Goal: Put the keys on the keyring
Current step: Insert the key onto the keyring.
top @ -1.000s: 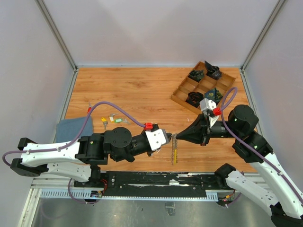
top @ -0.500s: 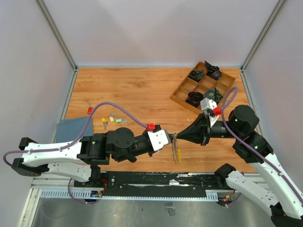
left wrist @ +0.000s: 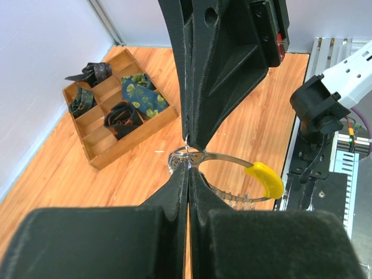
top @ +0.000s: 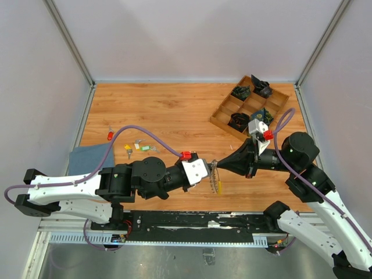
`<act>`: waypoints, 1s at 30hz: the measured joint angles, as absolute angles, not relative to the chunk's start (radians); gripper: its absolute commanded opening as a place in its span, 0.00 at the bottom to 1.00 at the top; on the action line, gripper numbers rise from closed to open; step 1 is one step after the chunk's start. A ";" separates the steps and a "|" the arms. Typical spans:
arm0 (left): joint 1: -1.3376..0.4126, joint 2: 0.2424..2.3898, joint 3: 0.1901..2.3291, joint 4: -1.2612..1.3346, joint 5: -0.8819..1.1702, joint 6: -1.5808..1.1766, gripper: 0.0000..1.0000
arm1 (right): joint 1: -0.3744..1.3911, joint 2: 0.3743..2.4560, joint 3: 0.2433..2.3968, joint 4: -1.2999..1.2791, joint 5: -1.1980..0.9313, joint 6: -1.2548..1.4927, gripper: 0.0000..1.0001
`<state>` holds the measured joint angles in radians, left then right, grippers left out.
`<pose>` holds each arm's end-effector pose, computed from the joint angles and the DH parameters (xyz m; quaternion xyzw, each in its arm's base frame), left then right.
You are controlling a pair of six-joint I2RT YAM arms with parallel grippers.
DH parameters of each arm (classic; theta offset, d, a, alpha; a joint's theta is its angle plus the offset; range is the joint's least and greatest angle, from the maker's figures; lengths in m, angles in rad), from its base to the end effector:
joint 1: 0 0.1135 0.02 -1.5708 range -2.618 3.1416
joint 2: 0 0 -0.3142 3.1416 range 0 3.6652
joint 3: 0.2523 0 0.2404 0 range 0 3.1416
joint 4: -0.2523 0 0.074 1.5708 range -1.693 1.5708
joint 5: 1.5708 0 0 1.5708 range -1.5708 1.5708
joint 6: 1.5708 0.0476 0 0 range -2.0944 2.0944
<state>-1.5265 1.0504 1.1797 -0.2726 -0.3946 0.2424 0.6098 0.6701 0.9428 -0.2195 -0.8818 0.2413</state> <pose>0.0273 -0.2026 0.4588 0.4921 0.5690 -0.2658 0.6029 0.0494 0.0793 0.4347 -0.4184 0.5550 0.5384 0.4765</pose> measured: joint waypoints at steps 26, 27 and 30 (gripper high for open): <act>-1.526 1.052 1.159 -0.231 -0.459 0.235 0.09 | 0.610 0.622 0.818 0.022 -0.768 0.455 0.01; -1.526 1.052 1.158 -0.224 -0.461 0.234 0.13 | 0.610 0.620 0.816 0.029 -0.765 0.459 0.01; -1.526 1.052 1.150 -0.206 -0.463 0.229 0.20 | 0.610 0.611 0.807 0.057 -0.753 0.475 0.01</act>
<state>-1.5265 1.0515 1.1503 -0.2062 -0.4625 0.2291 0.6098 0.6109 0.8066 0.0574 -0.7528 0.4751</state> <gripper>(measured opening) 0.151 0.011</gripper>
